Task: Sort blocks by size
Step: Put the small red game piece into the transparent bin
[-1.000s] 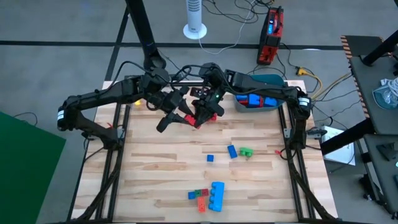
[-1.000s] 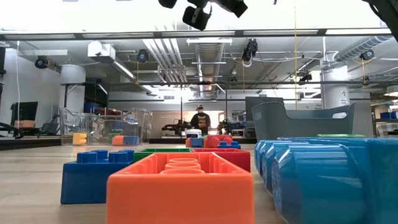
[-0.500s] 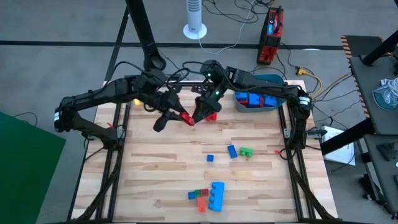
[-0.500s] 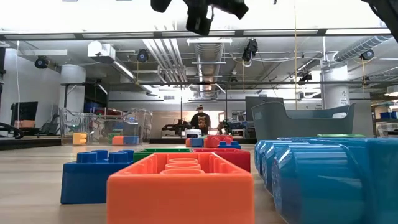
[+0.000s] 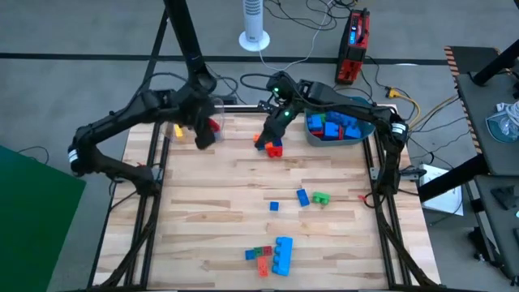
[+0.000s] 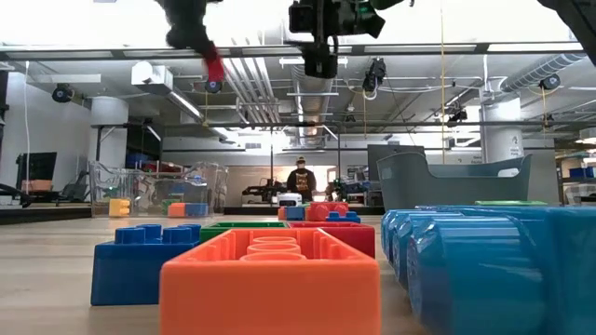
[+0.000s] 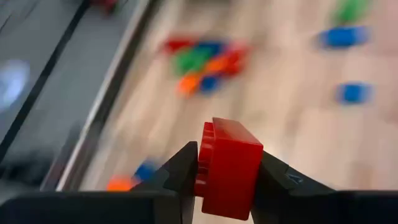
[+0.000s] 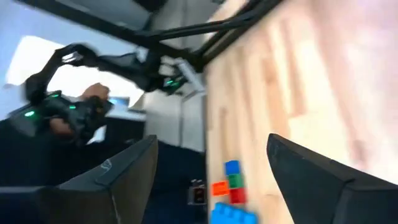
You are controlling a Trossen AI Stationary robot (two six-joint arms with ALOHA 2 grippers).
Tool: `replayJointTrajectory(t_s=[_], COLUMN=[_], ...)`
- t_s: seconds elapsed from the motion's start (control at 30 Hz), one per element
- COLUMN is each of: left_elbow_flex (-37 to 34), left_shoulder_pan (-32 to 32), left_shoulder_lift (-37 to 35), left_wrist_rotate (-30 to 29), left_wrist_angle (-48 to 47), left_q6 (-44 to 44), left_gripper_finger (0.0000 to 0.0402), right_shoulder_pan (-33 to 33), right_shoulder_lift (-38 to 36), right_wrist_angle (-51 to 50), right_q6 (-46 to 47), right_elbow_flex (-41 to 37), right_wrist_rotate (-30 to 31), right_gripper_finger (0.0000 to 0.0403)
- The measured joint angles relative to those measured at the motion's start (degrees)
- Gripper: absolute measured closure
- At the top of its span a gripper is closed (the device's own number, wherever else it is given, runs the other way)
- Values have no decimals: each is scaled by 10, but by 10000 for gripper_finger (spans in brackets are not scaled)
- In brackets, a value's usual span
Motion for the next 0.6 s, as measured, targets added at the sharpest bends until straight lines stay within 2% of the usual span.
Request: replayJointTrajectory(t_s=[0.1, 0.2, 0.37, 0.47, 0.6], left_elbow_flex=[0, -1, -21, -39, -60], left_shoulder_pan=[66, 149, 283, 331, 360], left_shoulder_lift=[19, 49, 111, 137, 159], left_wrist_rotate=[-38, -36, -35, -16, -16], left_wrist_angle=[-52, -90, -99, -99, -99], left_q6=[-32, -50, -66, -77, -91], left_gripper_finger=[313, 314, 314, 311, 288], right_shoulder_pan=[-2, -2, 2, 5, 9], right_shoulder_lift=[0, 0, 0, 0, 0], right_wrist_angle=[-9, -9, -8, -8, -8], right_q6=[-14, -17, -17, -18, -23], right_elbow_flex=[0, 0, 0, 0, 0], right_wrist_rotate=[41, 67, 84, 92, 94], right_gripper_finger=[129, 142, 158, 163, 159])
